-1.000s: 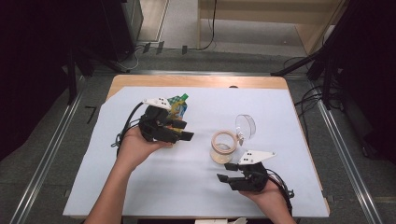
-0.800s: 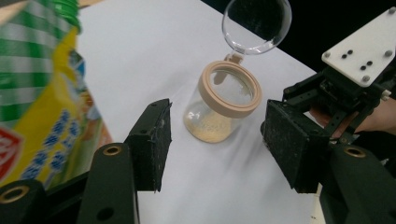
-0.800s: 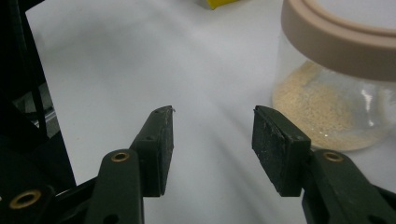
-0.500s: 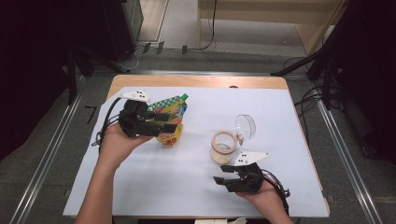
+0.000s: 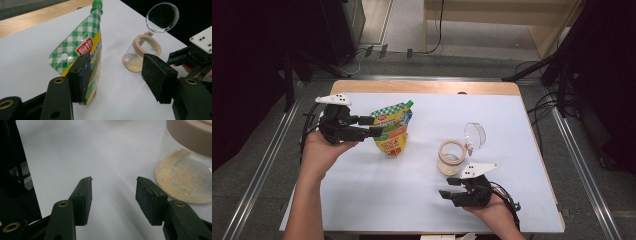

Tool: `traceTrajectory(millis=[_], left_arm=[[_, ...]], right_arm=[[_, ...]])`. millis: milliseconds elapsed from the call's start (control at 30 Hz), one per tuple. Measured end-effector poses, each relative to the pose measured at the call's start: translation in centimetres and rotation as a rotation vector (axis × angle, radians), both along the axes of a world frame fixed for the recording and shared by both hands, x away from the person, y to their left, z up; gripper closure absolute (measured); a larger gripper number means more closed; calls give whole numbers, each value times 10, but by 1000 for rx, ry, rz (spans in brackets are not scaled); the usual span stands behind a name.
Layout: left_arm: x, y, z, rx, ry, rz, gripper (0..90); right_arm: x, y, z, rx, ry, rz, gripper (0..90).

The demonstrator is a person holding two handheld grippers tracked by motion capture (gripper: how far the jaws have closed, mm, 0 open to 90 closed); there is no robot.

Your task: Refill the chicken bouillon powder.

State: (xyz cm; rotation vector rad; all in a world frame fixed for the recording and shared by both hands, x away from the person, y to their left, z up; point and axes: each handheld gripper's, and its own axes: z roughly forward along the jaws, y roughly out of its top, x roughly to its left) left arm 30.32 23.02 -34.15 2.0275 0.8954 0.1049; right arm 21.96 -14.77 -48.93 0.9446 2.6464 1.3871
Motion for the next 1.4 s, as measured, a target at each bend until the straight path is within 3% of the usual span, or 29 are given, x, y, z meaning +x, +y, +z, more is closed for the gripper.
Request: traceTrajectory(millis=[200, 333, 533, 1033, 1400], left_arm=[[0, 13, -3, -6, 7, 34, 413], [-2, 21, -5, 18, 1, 64, 415], [3, 27, -21, -9, 34, 72, 423], [17, -2, -53, 13, 60, 49, 514], [20, -16, -65, 5, 35, 68, 651]], right_arm=[[0, 0, 1, 7, 0, 1, 483], [0, 1, 1, 7, -3, 8, 483], [0, 4, 1, 6, -4, 17, 484], [1, 7, 0, -3, -8, 30, 486], [-2, 19, -4, 0, -12, 50, 486]])
